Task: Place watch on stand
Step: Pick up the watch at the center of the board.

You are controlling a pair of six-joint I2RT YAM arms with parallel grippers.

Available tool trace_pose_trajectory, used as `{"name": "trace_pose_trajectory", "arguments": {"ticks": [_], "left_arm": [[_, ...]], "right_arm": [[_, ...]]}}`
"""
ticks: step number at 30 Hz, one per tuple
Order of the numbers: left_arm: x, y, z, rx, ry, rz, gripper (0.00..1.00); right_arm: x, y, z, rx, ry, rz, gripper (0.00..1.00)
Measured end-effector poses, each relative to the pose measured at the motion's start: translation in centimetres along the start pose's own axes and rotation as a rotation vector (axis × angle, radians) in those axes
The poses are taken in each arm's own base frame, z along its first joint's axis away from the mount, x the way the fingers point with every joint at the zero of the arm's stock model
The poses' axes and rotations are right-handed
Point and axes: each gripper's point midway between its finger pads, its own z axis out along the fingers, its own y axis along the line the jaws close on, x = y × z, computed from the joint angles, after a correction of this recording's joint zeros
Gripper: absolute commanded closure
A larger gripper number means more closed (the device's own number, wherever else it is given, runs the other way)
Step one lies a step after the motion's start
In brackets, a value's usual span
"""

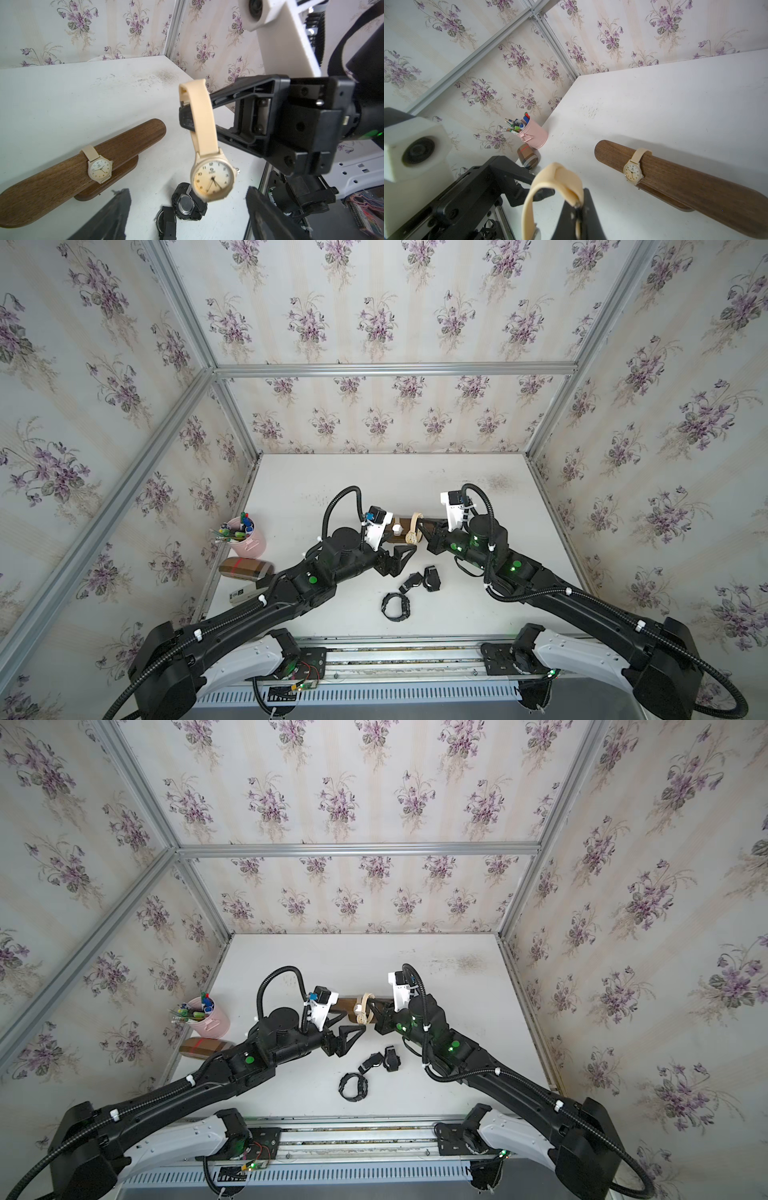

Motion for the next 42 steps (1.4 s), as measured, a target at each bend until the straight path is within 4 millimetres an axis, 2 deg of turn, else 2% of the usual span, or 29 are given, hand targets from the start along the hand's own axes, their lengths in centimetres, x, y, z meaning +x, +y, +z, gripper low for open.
{"name": "trace_pose_trajectory", "arguments": {"ticks": [5, 10, 14, 22, 23, 28, 33, 35, 37, 42], "left_arm": [[0.0, -0.1, 0.7, -0.008, 0.019, -0.013, 0.14], [0.5, 0.0, 1.3, -0.014, 0.040, -0.021, 0.22], [0.9, -0.1, 1.6, -0.008, 0.053, -0.029, 0.37], [0.9, -0.6, 1.9, 0.019, 0.058, -0.030, 0.44], [0.9, -0.6, 1.9, 0.020, 0.059, -0.031, 0.50], [0.9, -0.8, 1.9, 0.028, 0.062, -0.031, 0.58], [0.9, -0.8, 1.8, 0.029, 0.063, -0.031, 0.60], [0.9, -0.8, 1.8, 0.029, 0.061, -0.029, 0.52], [0.9, -0.9, 1.7, 0.032, 0.063, -0.029, 0.50], [1.0, -1.0, 1.5, 0.038, 0.069, -0.020, 0.53]], "right_arm": [[0.3, 0.4, 0.1, 0.010, -0.003, -0.024, 1.00], [0.1, 0.4, 0.1, 0.021, -0.012, -0.042, 1.00], [0.1, 0.5, 0.2, 0.026, -0.015, -0.047, 1.00], [0.7, 1.0, 0.6, 0.018, 0.005, -0.076, 1.00], [0.8, 1.0, 0.6, 0.019, 0.007, -0.077, 1.00], [1.0, 1.2, 0.8, 0.026, 0.015, -0.088, 1.00], [1.2, 1.0, 0.9, 0.039, 0.024, -0.093, 1.00], [1.2, 0.9, 0.9, 0.044, 0.028, -0.096, 1.00], [1.2, 0.9, 1.0, 0.048, 0.031, -0.101, 1.00], [1.3, 0.6, 1.0, 0.059, 0.034, -0.108, 1.00]]}}
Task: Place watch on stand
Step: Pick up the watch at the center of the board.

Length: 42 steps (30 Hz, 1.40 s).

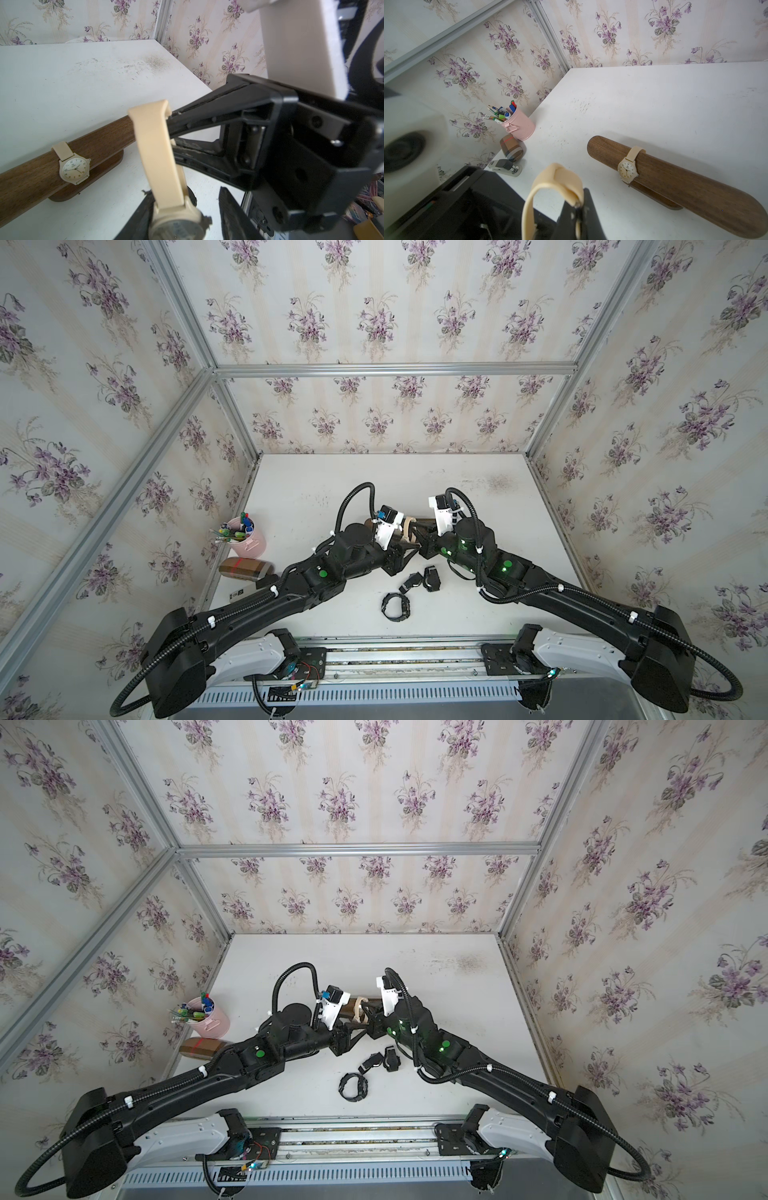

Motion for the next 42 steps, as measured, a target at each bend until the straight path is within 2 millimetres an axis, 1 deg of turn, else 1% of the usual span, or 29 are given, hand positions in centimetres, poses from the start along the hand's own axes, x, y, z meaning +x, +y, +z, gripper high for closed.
{"name": "trace_pose_trajectory", "arguments": {"ticks": [8, 11, 14, 16, 21, 23, 27, 34, 42], "left_arm": [[0.10, 0.01, -0.08, -0.001, 0.005, 0.004, 0.61], [0.12, 0.02, -0.06, -0.001, 0.006, 0.004, 0.61], [0.22, 0.09, 0.14, -0.004, 0.012, 0.006, 0.55], [0.12, 0.07, 0.18, -0.004, 0.011, 0.006, 0.55], [0.00, 0.02, 0.11, -0.003, 0.009, 0.007, 0.63], [-0.05, -0.01, 0.00, -0.003, 0.008, 0.007, 0.64], [-0.03, -0.03, -0.17, -0.004, 0.010, 0.007, 0.60], [0.27, 0.05, -0.23, -0.008, 0.023, 0.011, 0.61], [0.66, 0.21, -0.12, -0.013, 0.038, 0.008, 0.67]], "right_arm": [[-0.11, 0.08, -0.02, -0.002, -0.002, -0.004, 1.00], [-0.14, 0.32, -0.03, -0.013, 0.000, -0.005, 1.00], [-0.10, 0.46, -0.03, -0.018, 0.002, -0.008, 1.00], [-0.03, 0.61, -0.03, -0.023, 0.004, -0.013, 1.00], [0.09, 0.94, -0.08, -0.032, 0.007, -0.025, 1.00], [0.10, 0.97, -0.09, -0.032, 0.007, -0.028, 1.00], [0.07, 0.87, -0.12, -0.027, 0.004, -0.031, 1.00], [0.04, 0.65, -0.20, -0.017, -0.001, -0.031, 1.00], [0.01, 0.54, -0.23, -0.011, -0.004, -0.031, 1.00]]}}
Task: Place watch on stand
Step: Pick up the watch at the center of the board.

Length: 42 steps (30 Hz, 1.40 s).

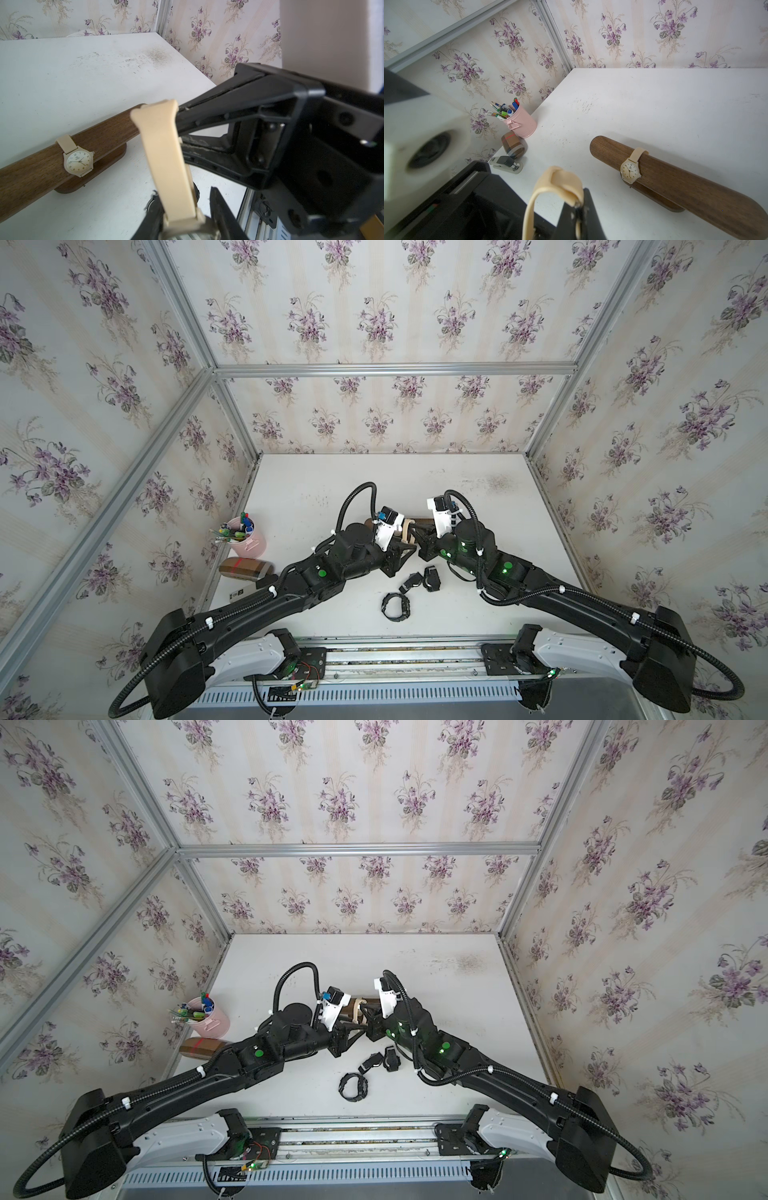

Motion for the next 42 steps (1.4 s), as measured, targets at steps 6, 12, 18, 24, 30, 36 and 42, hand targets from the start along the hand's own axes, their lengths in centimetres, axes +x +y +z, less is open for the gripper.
{"name": "trace_pose_trajectory", "arguments": {"ticks": [6, 12, 18, 24, 30, 36, 42], "left_arm": [[0.0, 0.0, 0.0, -0.002, -0.001, 0.000, 0.70], [0.0, 0.1, 0.0, -0.004, 0.000, 0.000, 0.72], [-0.5, 0.0, -0.3, -0.009, 0.005, 0.011, 0.73], [-1.8, 0.6, -1.3, -0.055, 0.026, 0.039, 0.74], [-2.2, 1.6, -1.8, -0.126, 0.124, 0.075, 0.75], [-1.9, 4.6, -2.8, -0.275, 0.239, 0.091, 0.78], [-1.5, 8.2, -4.3, -0.434, 0.332, 0.080, 0.78]], "right_arm": [[-0.1, 0.0, -0.1, 0.002, -0.004, 0.001, 1.00], [0.0, -0.2, -0.1, 0.007, -0.003, 0.001, 1.00], [0.2, -0.5, 0.1, 0.027, 0.004, 0.000, 1.00], [1.7, -1.5, 0.0, 0.062, 0.049, 0.000, 0.94], [2.6, -1.8, -0.6, 0.063, 0.062, -0.002, 0.75], [2.6, -3.7, -1.4, 0.153, 0.067, -0.008, 0.67], [2.3, -8.5, -2.2, 0.307, 0.064, 0.061, 0.65]]}}
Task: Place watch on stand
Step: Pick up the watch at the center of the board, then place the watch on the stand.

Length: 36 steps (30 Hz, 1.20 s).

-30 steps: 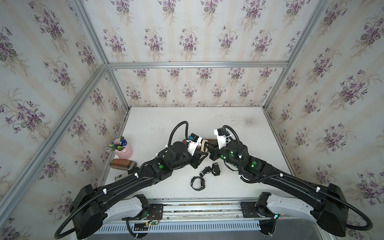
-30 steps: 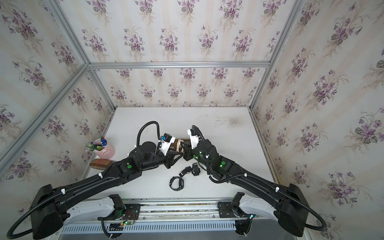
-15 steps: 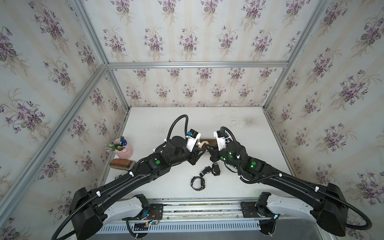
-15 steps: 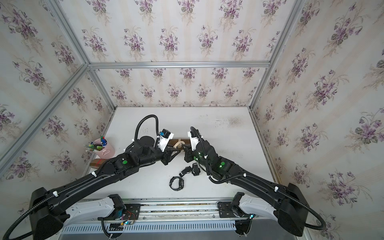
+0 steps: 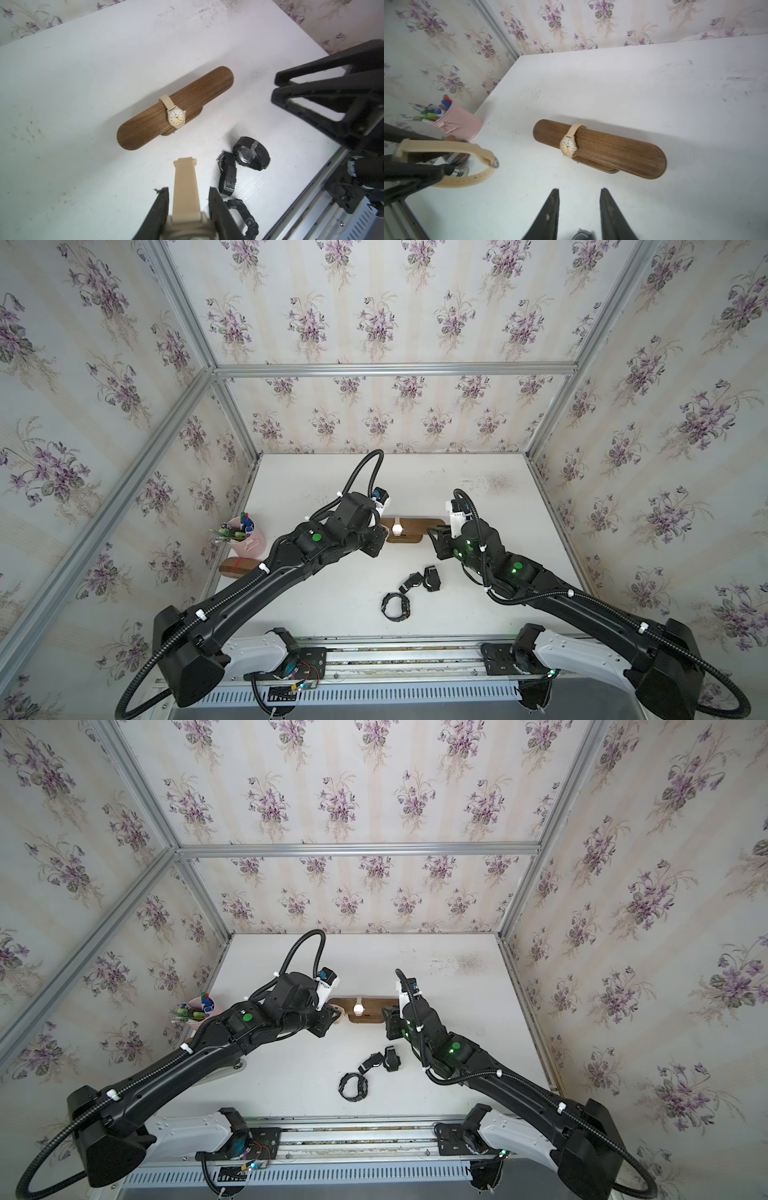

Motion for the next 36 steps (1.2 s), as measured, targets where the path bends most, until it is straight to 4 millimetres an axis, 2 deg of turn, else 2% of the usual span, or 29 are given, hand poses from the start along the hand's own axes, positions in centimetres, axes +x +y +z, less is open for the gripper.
{"name": "trace_pose_trajectory", "arguments": {"ticks": [4, 11, 13, 18, 22, 26, 36], "left_arm": [[0.6, 2.5, 0.7, -0.090, 0.061, -0.026, 0.78], [1.9, 6.4, 3.0, -0.199, 0.172, -0.091, 0.77], [2.3, 7.6, 4.0, -0.221, 0.204, -0.117, 0.77], [3.6, 10.0, 5.6, -0.254, 0.266, -0.189, 0.78], [4.1, 10.7, 6.9, -0.245, 0.298, -0.224, 0.78], [4.2, 11.1, 8.0, -0.239, 0.321, -0.247, 0.78], [3.6, 11.1, 10.4, -0.214, 0.351, -0.273, 0.76]], "right_arm": [[0.1, -2.7, 0.0, 0.065, 0.007, 0.061, 0.66], [-0.9, -4.8, 0.3, 0.093, 0.004, 0.132, 0.66], [-0.7, -5.6, 0.7, 0.103, 0.020, 0.150, 0.64], [-0.4, -7.0, 1.3, 0.090, 0.052, 0.196, 0.51], [0.0, -6.6, 1.8, 0.058, 0.077, 0.196, 0.43], [0.6, -7.6, 2.5, 0.087, 0.097, 0.209, 0.38], [1.8, -8.1, 4.1, 0.078, 0.147, 0.228, 0.34]]}}
